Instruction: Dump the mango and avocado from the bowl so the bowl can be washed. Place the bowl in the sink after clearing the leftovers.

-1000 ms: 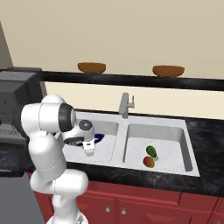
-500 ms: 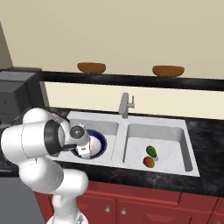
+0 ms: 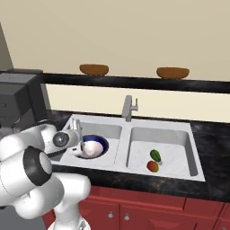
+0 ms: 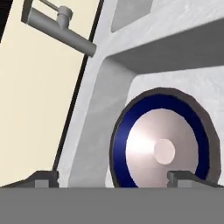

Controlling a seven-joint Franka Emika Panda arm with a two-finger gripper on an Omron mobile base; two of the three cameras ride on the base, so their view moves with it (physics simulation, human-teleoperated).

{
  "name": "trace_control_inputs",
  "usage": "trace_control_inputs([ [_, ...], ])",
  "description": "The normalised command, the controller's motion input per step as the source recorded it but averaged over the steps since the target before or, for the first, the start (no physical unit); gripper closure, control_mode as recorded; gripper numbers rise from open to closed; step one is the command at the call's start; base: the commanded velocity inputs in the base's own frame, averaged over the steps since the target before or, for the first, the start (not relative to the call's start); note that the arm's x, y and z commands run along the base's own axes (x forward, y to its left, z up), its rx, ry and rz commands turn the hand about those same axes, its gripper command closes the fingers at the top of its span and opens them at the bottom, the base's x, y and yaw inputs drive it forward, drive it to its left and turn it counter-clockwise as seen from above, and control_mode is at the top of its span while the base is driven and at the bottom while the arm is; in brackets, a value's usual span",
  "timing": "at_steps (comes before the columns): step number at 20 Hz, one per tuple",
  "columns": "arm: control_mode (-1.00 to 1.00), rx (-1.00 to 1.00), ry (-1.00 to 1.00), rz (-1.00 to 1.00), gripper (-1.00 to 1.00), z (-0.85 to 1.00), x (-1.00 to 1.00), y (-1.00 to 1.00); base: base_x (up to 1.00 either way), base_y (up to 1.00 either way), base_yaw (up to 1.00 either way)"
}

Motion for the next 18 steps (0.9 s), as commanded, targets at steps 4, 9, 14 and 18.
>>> trace_control_inputs([
  [4,-1.00,-0.01,-0.02,-0.06,-1.00,1.00,-0.06,0.01,0.00,0.00,0.00],
  [9,-1.00,0.00,0.00,-0.05,-1.00,1.00,-0.29,0.00,0.00,0.00,0.00],
  [14,-1.00,0.00,0.00,-0.04,-1.00,1.00,-0.18,0.00,0.00,0.00,0.00],
  [18,-1.00,0.00,0.00,-0.05,-1.00,1.00,-0.08,0.00,0.00,0.00,0.00],
])
